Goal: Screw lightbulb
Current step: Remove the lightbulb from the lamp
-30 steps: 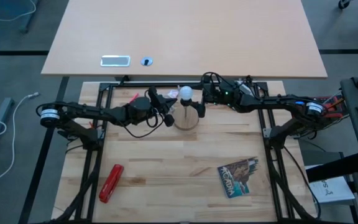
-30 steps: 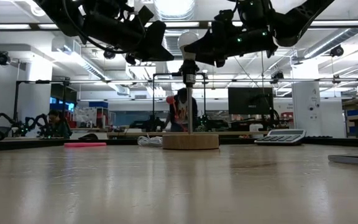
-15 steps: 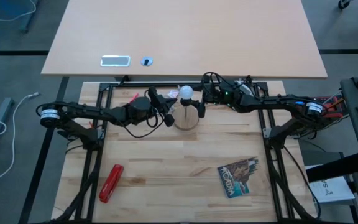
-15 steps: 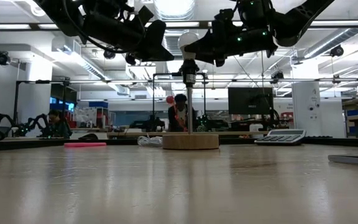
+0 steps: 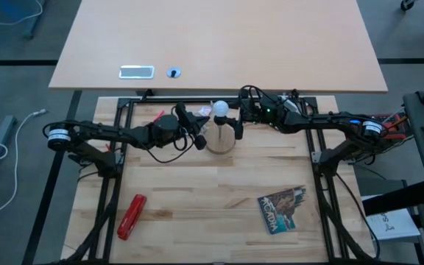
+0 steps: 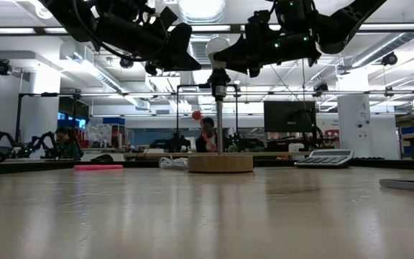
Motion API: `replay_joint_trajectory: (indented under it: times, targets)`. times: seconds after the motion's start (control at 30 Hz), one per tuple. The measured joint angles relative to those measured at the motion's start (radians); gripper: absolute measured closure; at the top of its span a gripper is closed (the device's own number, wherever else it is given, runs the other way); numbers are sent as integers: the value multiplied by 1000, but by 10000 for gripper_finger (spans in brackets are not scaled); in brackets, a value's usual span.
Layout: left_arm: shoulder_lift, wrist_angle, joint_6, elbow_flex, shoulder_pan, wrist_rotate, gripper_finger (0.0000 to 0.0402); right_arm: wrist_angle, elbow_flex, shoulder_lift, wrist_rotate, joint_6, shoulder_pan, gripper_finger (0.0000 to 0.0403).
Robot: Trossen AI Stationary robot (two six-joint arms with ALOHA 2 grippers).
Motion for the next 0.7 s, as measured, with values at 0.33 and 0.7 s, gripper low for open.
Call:
replay_joint_trajectory:
  times: [0.33,0.7]
  targets:
    - [0,-1,0,0,0,0,402,0,0,0,0,0,0,176]
    - [0,-8,-3,0,0,0,402,-2,0,0,2,1,2,209]
